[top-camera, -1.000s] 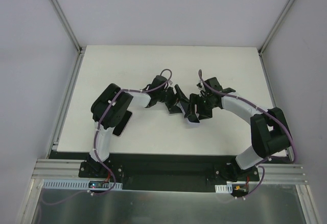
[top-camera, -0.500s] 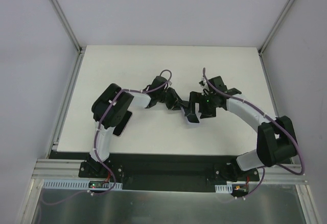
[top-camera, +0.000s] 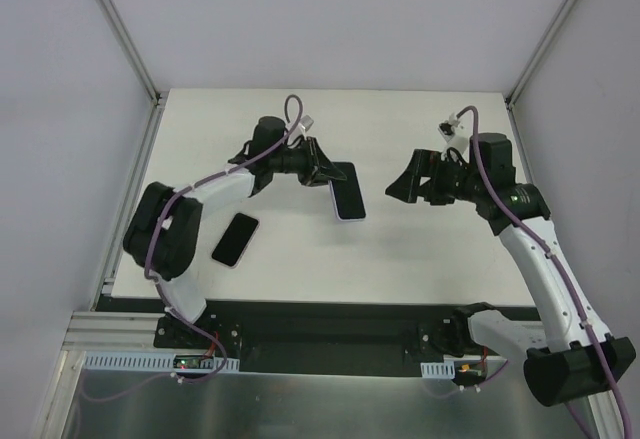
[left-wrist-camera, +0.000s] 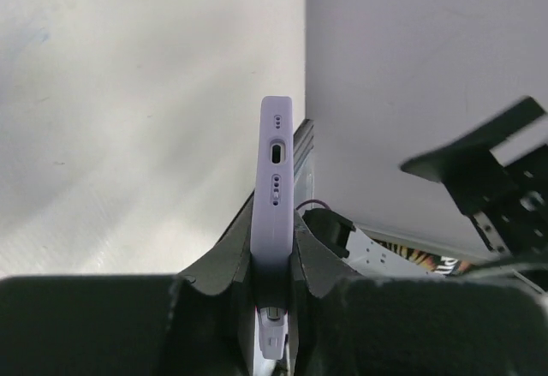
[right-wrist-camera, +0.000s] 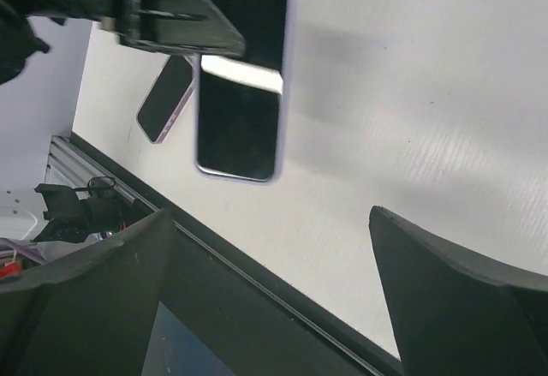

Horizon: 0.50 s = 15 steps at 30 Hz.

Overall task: Take the phone out of the phone case
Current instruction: Pick up the phone at the center of the board.

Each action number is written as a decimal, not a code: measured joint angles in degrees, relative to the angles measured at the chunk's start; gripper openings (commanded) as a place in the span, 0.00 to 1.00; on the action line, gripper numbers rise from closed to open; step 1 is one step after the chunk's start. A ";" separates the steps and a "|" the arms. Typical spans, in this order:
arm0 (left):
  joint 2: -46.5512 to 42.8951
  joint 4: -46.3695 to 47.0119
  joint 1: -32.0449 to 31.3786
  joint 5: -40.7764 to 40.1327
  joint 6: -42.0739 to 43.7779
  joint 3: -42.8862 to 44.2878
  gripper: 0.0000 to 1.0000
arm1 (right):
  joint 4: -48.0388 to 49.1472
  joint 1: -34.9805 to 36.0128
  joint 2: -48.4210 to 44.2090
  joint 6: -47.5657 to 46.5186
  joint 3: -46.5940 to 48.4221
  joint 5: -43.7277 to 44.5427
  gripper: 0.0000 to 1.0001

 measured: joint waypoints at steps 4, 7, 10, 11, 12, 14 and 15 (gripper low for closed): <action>-10.14 -2.78 0.98 -0.07 4.09 0.04 0.00 | 0.74 -0.57 -3.04 2.16 -1.51 -1.90 0.98; -14.58 -2.89 0.76 0.20 5.55 0.37 0.00 | 3.78 0.22 -4.13 6.69 -6.01 -3.87 0.98; -15.41 -2.89 0.72 0.20 5.73 0.50 0.00 | 5.84 2.64 -4.11 10.47 -9.16 -3.41 0.97; -15.39 -3.10 0.72 0.15 5.70 0.50 0.00 | 6.38 3.58 -4.11 11.54 -9.70 -3.06 0.96; -15.39 -3.61 0.72 0.07 5.70 0.48 0.00 | 7.02 4.52 -4.13 12.46 -10.12 -2.71 0.96; -15.39 -4.13 0.74 0.11 5.62 0.48 0.00 | 8.07 5.84 -4.13 13.73 -10.40 -2.05 0.95; -15.39 -4.20 0.74 0.07 5.55 0.48 0.00 | 8.50 6.34 -4.13 14.12 -10.43 -1.53 0.95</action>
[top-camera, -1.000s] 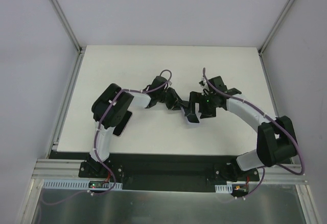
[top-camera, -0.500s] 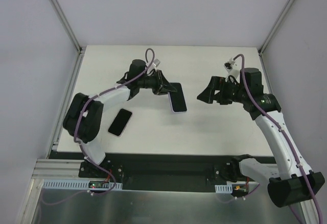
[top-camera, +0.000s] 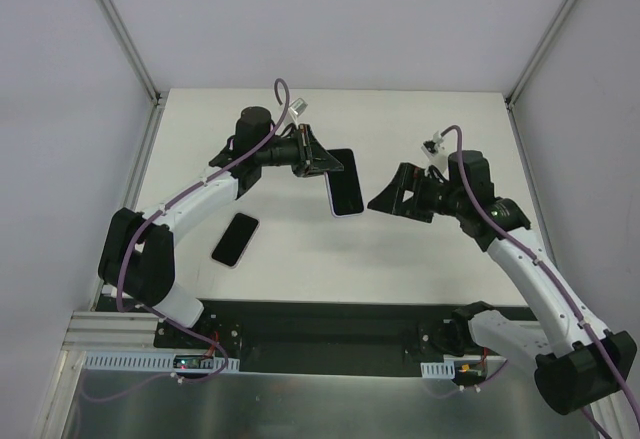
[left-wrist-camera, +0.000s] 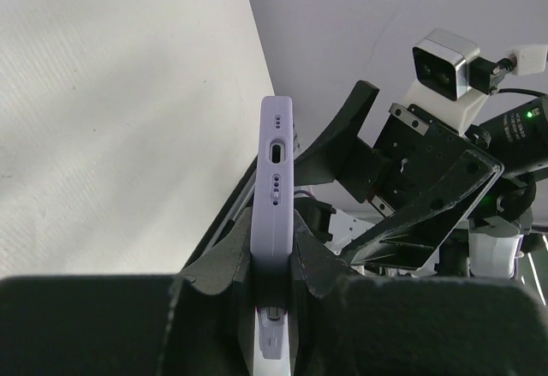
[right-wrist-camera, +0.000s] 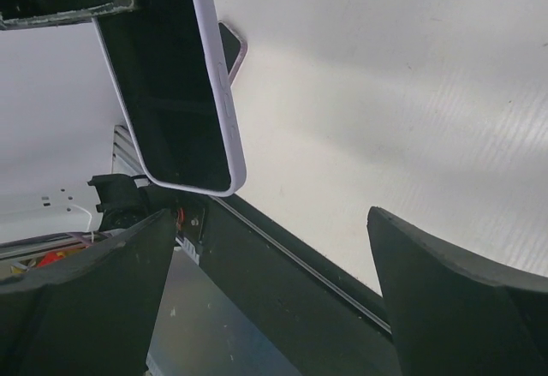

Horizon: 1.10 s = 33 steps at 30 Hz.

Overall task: Take the phone out of the phone case
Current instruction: Pick up the phone at the center of the board.

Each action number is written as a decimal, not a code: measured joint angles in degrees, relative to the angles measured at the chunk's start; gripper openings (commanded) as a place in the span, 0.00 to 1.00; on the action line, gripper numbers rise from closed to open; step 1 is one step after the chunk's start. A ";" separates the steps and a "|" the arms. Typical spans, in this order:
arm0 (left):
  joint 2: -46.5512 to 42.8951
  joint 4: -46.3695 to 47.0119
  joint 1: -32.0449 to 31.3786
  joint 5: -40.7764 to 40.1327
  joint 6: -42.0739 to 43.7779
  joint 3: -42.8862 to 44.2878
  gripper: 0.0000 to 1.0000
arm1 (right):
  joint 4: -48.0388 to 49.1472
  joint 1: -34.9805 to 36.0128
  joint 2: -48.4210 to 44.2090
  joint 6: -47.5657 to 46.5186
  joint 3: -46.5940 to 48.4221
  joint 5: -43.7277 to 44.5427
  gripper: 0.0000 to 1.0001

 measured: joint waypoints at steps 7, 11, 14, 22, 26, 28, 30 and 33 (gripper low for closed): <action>0.00 -0.31 0.00 0.02 -0.17 0.00 0.00 | 0.11 2.05 1.29 1.20 0.00 4.24 0.93; 0.00 -0.31 0.00 0.02 -0.28 0.00 0.00 | -0.44 2.89 3.72 1.20 0.00 6.49 0.92; 0.00 -0.44 0.00 -0.22 -0.13 0.00 0.00 | -0.72 3.21 5.31 1.20 0.00 7.58 0.92; -0.13 -1.46 -0.02 -0.39 -0.57 -0.09 0.00 | -1.99 5.20 8.94 0.50 0.07 11.30 0.91; -0.20 -1.66 0.00 -0.44 -0.52 -0.09 0.00 | -2.89 6.10 9.55 0.39 0.07 12.87 0.92; -0.28 -1.97 0.00 -0.46 -0.48 -0.09 0.00 | -2.89 6.29 9.35 0.46 0.07 13.86 0.92; -0.28 -2.34 0.00 -0.48 -0.31 -0.09 0.00 | -3.06 6.38 8.44 0.52 0.07 14.91 0.92; -0.28 -3.23 0.00 -0.52 -0.02 -0.09 0.00 | -3.61 6.38 4.52 0.33 0.09 17.38 0.92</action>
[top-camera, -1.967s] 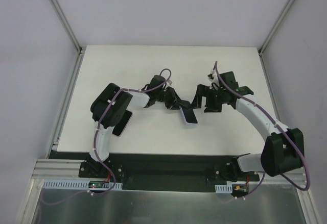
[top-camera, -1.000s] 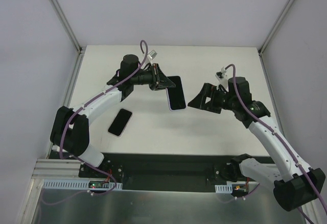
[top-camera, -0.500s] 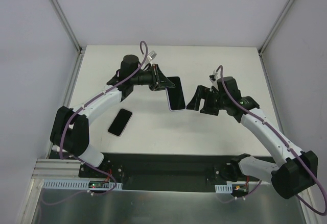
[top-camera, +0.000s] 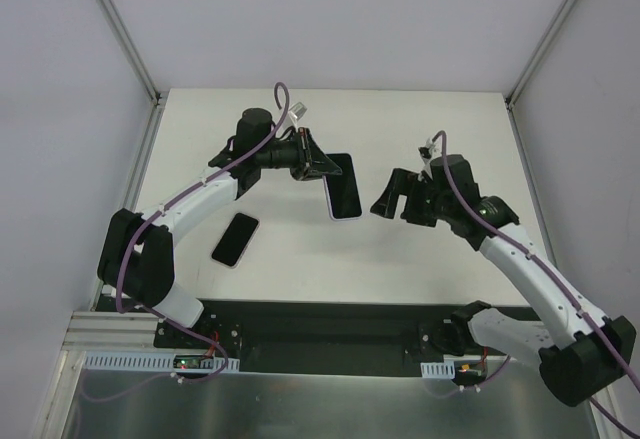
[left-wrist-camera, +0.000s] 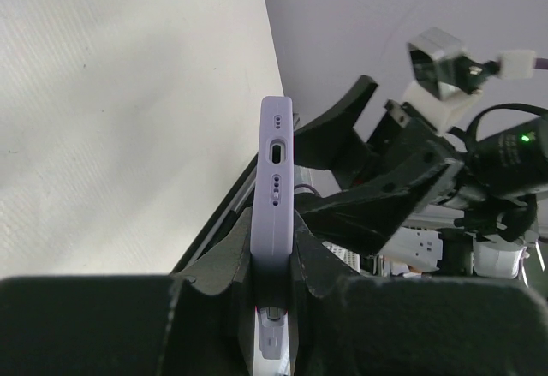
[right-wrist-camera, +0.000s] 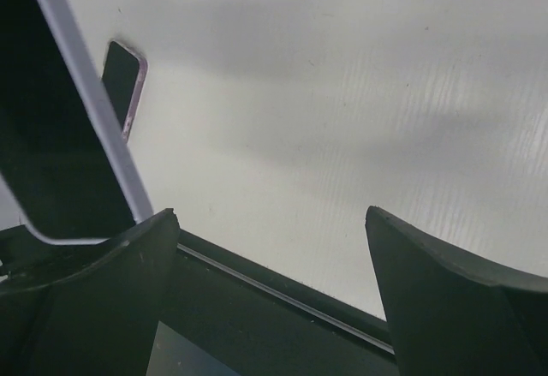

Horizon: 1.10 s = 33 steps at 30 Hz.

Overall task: Take the phone out of the phone case
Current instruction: Pick up the phone at the center of the board.

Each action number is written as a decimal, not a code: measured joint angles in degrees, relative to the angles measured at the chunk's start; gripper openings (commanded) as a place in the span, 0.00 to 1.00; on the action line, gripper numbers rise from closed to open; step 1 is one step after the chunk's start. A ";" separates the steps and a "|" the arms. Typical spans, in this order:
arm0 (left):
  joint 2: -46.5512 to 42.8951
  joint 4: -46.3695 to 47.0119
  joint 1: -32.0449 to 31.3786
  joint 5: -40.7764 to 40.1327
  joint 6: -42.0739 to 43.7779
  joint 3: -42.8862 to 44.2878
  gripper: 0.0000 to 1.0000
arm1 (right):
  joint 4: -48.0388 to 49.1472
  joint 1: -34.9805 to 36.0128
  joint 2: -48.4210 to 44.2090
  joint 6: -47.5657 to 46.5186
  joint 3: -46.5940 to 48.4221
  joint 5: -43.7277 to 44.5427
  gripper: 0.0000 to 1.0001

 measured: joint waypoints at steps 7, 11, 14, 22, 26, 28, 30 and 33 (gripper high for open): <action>0.00 -2.10 0.00 -0.09 0.61 0.00 0.00 | -0.94 0.85 -3.56 -1.03 3.28 1.18 0.93; 0.00 -2.12 0.00 -0.13 0.66 0.00 0.00 | -0.96 3.89 -1.53 -1.18 3.45 1.29 0.93; 0.00 -2.12 0.00 -0.20 0.66 0.00 0.00 | -1.03 5.53 0.57 -1.38 3.45 1.40 0.93; 0.00 -3.21 0.00 -1.84 1.86 0.00 0.00 | -1.09 6.51 3.41 -1.55 3.56 4.24 0.93; 0.00 -4.24 0.00 -3.06 2.75 0.00 0.00 | -2.45 7.15 5.27 -1.57 4.76 7.15 0.93; -0.02 -4.46 0.00 -3.72 3.04 0.00 0.00 | -2.71 7.41 6.08 -1.53 5.22 8.26 0.93; -0.02 -4.66 0.00 -4.37 3.21 0.00 0.00 | -2.71 7.56 6.64 -1.51 5.46 8.96 0.93; -0.02 -5.18 0.00 -4.90 3.67 0.00 0.00 | -2.49 7.80 7.54 -1.44 5.55 9.33 0.93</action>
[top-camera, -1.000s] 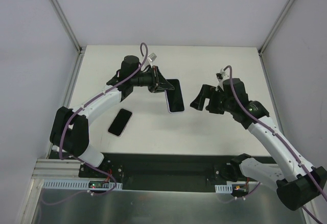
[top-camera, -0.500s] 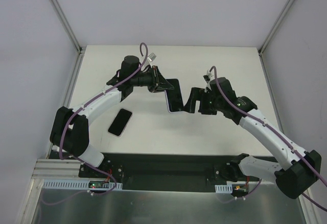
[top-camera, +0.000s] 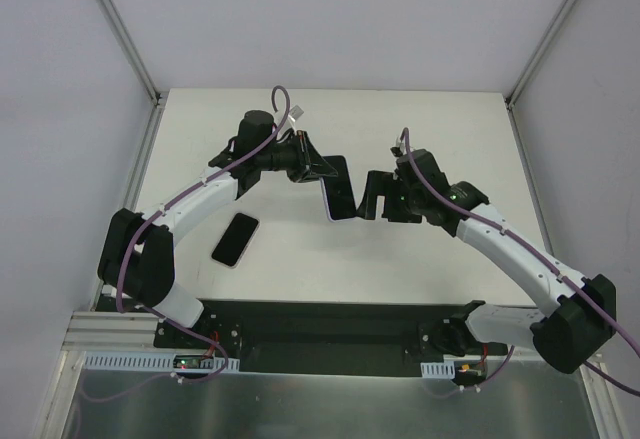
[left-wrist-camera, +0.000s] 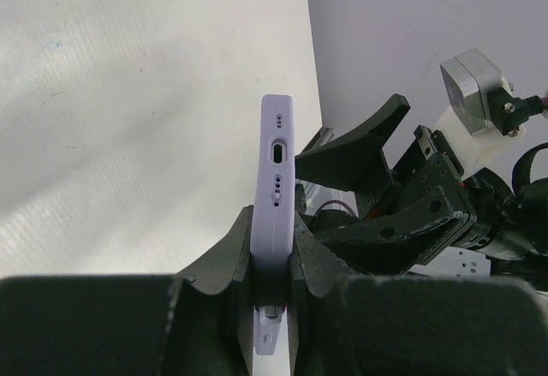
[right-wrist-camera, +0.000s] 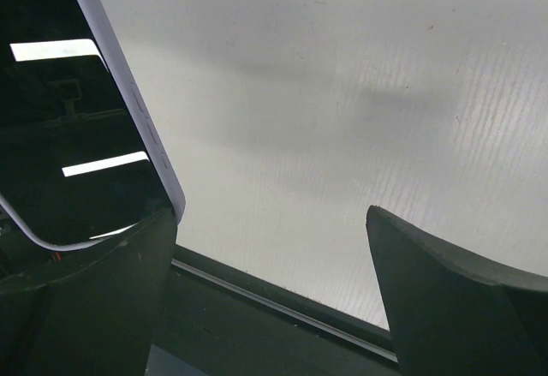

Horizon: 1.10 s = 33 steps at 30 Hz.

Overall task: Take the phone out of the phone case
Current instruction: Pick up the phone at the center of the board.

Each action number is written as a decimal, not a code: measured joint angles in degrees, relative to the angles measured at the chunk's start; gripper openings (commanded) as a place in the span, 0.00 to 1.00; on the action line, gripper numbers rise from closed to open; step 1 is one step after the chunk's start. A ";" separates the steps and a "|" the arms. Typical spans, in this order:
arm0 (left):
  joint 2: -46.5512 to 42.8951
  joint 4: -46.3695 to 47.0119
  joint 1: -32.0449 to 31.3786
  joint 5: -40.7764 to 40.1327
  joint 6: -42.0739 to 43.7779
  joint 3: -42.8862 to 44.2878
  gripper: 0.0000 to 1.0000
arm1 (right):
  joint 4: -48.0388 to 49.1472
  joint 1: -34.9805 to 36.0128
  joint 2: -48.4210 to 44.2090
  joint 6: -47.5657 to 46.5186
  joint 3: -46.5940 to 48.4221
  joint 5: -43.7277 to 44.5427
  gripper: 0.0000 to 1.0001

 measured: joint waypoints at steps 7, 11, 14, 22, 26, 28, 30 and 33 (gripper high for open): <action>-1.27 -0.31 0.00 -1.66 0.72 -0.28 0.00 | 1.73 0.13 1.73 0.42 0.00 0.22 0.93; -2.84 0.17 0.11 -2.91 0.59 -1.40 0.00 | 2.73 0.13 2.29 0.72 0.00 -0.15 0.93; -3.34 0.09 0.11 -3.85 0.52 -1.77 0.00 | 3.32 0.13 3.04 0.96 -0.04 -0.31 0.93; -3.87 -0.22 0.11 -5.03 0.52 -1.84 0.00 | 4.85 -0.28 3.43 1.92 -0.81 -0.31 0.91; -4.09 0.04 0.11 -5.40 -0.55 -1.88 0.00 | 6.12 -1.22 2.47 2.29 -1.73 -1.22 0.83; -4.46 1.36 0.11 -5.44 -1.79 -2.51 0.00 | 7.32 -2.12 1.64 2.47 -2.58 -3.28 0.82; -4.85 2.19 0.13 -5.44 -2.97 -2.84 0.00 | 10.91 -4.15 -0.13 2.93 -5.27 -7.67 0.82; -5.53 2.64 0.13 -4.98 -4.20 -2.89 0.00 | 16.70 -7.30 -3.52 4.50 -9.81 -14.97 0.91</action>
